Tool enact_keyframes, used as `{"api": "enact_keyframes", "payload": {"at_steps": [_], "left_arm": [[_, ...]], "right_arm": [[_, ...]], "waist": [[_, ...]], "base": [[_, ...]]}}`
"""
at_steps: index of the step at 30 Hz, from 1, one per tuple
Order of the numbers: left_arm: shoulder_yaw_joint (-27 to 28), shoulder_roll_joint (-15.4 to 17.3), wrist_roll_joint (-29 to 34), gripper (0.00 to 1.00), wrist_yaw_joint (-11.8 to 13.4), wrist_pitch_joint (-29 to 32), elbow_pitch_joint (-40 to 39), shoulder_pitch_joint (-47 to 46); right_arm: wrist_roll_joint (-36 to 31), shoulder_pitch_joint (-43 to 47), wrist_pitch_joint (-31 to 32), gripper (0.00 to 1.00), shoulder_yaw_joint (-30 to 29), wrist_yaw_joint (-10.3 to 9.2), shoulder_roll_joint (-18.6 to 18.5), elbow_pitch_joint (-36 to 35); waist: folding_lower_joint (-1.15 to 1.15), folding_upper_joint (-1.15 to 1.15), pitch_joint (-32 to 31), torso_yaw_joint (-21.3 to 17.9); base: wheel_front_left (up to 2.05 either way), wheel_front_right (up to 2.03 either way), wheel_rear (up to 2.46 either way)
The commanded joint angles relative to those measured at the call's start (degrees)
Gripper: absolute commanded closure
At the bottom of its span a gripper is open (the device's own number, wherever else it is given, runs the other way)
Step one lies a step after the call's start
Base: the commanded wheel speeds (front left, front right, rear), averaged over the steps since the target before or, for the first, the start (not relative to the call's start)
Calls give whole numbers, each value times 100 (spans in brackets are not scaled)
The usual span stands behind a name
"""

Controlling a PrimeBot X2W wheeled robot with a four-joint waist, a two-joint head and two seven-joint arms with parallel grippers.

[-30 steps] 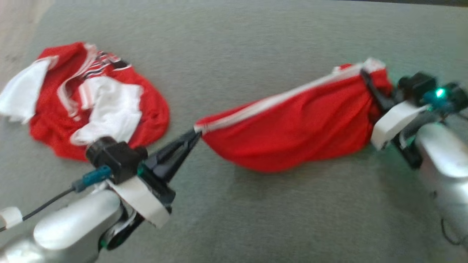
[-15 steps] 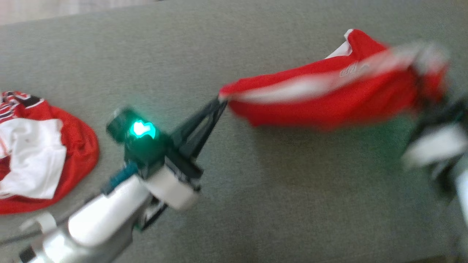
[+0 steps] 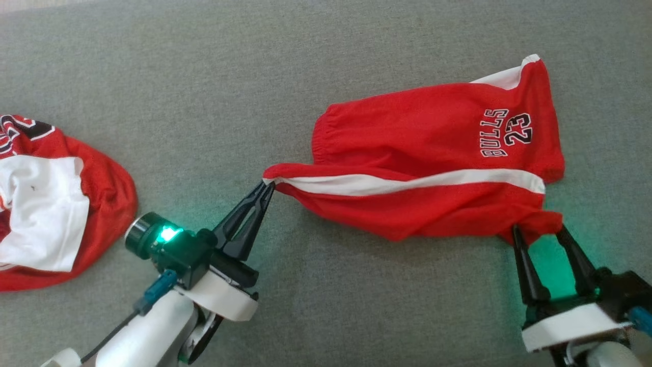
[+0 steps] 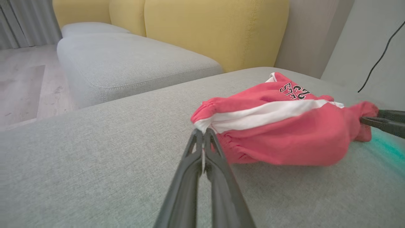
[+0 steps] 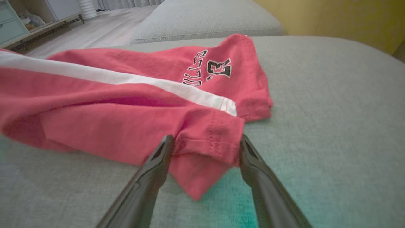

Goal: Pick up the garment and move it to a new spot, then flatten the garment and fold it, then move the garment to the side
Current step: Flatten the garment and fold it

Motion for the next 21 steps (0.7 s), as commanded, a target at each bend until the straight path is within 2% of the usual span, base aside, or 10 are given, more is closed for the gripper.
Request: {"api": "enact_keyframes", "payload": {"at_steps": [1,7,11,17,21], "left_arm": [[336,58,86,100,-39,-30,-110,-58],[681,-100,369,100,-302,-30,56,80],[801,-235,524,100,-472,-30,148,104],[881,-449,699,100,-696,-30,274,82],[912,-549,768,100,-776,-30,322,54]], "right_arm": [[130,13,-39,0,89,-5,-200,-174],[570,-316,243,0,75,-5,-639,-334],[738,-656,433,0,40,-5,-882,-174],[359,-1087,580,0,407,-5,-1226,290],[223,-1218,605,0,600,-5,-1263,610]], "waist": [[0,0,-22,-7],[0,0,-85,-50],[0,0,-79,3],[0,0,-24,141],[0,0,12,207]], "base": [[0,0,0],[0,0,0],[0,0,0],[0,0,0],[0,0,0]]}}
